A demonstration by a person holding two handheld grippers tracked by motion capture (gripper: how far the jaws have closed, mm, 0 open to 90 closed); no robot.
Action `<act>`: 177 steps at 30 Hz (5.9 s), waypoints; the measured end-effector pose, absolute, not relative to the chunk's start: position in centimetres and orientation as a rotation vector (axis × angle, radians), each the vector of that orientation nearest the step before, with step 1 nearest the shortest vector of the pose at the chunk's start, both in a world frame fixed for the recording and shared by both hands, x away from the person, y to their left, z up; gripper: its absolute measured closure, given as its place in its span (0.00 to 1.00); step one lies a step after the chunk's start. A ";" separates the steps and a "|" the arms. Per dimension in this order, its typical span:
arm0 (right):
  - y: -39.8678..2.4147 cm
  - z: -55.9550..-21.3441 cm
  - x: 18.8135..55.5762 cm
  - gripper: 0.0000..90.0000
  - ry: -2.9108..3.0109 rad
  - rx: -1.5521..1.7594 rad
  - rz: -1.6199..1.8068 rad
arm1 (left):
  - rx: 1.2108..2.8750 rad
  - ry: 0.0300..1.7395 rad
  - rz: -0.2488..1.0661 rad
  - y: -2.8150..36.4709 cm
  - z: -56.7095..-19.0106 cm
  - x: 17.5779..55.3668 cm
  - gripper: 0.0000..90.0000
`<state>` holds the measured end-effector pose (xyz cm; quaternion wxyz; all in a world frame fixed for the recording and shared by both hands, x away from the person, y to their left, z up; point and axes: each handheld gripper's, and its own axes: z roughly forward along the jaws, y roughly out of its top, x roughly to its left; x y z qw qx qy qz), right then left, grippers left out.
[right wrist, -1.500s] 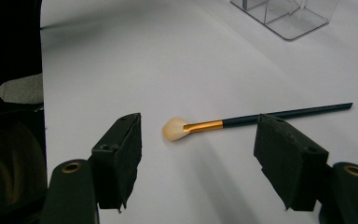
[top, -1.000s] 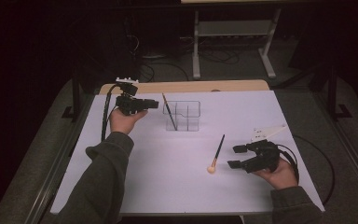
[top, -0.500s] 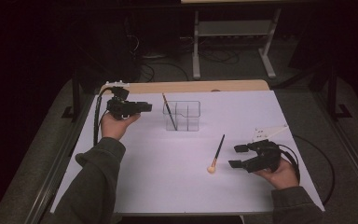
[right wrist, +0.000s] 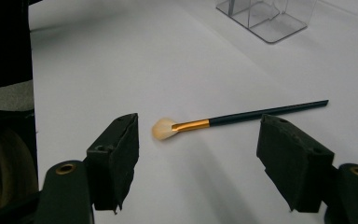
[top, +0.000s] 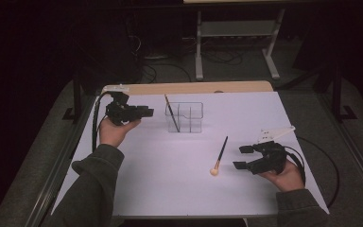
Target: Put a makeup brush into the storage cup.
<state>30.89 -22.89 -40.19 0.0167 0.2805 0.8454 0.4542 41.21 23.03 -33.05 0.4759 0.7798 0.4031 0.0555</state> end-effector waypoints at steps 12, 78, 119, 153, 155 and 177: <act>-23.1 -40.3 30.9 0.31 2.631 0.879 1.398 | 1.932 0.956 0.137 22.5 -32.9 40.6 0.63; -23.5 -40.3 31.0 0.31 2.630 0.866 1.353 | 2.005 0.858 0.177 21.8 -33.3 35.3 0.45; -23.7 -38.0 32.1 0.32 2.711 0.738 1.235 | 2.010 0.784 0.222 22.9 -36.4 29.9 0.37; -21.4 -35.2 36.6 0.36 2.853 0.501 1.026 | 2.015 0.762 0.256 23.1 -37.9 28.5 0.33; -21.3 -35.5 36.8 0.36 2.860 0.488 1.014 | 2.013 0.762 0.255 23.0 -37.9 28.5 0.32; -19.4 -35.9 37.7 0.36 2.900 0.418 0.993 | 1.999 0.755 0.250 23.4 -37.8 28.5 0.31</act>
